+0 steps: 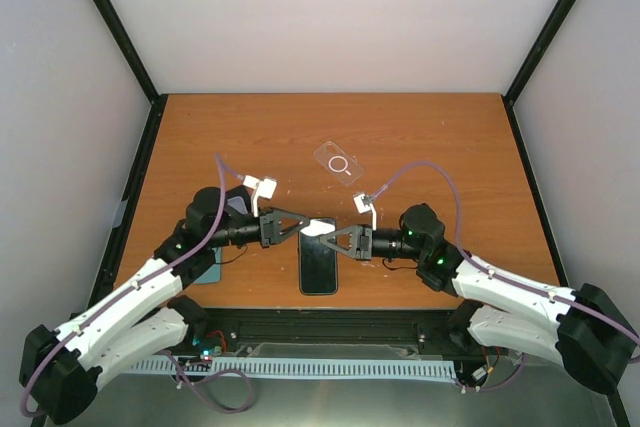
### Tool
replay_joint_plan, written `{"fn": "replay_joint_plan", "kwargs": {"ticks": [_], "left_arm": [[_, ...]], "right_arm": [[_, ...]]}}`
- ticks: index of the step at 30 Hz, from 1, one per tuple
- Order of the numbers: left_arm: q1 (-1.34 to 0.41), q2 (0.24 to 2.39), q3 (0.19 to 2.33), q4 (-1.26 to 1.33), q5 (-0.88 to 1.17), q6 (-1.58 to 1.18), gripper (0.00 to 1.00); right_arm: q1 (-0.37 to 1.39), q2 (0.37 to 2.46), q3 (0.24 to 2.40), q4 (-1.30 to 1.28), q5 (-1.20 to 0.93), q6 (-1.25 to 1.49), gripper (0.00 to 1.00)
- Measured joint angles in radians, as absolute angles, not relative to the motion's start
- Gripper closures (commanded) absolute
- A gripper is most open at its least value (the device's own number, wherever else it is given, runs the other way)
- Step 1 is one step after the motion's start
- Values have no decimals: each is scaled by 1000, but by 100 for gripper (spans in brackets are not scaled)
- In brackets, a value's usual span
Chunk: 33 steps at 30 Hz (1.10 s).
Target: Put the phone into the phone case
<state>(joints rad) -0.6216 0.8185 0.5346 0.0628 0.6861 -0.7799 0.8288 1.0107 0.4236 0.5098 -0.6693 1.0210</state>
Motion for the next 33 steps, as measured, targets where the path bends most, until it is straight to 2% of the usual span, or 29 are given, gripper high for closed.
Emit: {"fn": "replay_joint_plan", "kwargs": {"ticks": [2, 3, 10, 12, 15, 17, 23, 28, 29, 32, 33], "left_arm": [[-620, 820, 535, 72, 698, -786, 100], [-620, 821, 537, 76, 702, -786, 100], [-629, 849, 552, 71, 676, -786, 100], [-630, 861, 552, 68, 658, -790, 100], [-630, 884, 552, 78, 632, -802, 100], [-630, 900, 553, 86, 614, -806, 100], [-630, 941, 561, 102, 582, -826, 100], [-630, 960, 567, 105, 560, -843, 98], [-629, 961, 570, 105, 559, -847, 94], [-629, 962, 590, 105, 549, -859, 61], [-629, 963, 593, 104, 543, -857, 53]], "right_arm": [[828, 1001, 419, 522, -673, 1017, 90], [828, 999, 419, 523, -673, 1017, 86], [829, 994, 400, 503, -629, 1024, 48], [831, 993, 385, 513, -624, 1032, 44], [832, 992, 351, 529, -623, 1046, 44], [834, 992, 325, 532, -626, 1052, 46], [839, 993, 270, 546, -625, 1068, 79], [841, 984, 249, 615, -627, 1090, 94], [841, 982, 248, 628, -628, 1098, 96], [842, 980, 245, 664, -617, 1121, 97], [843, 980, 245, 680, -612, 1133, 97]]}}
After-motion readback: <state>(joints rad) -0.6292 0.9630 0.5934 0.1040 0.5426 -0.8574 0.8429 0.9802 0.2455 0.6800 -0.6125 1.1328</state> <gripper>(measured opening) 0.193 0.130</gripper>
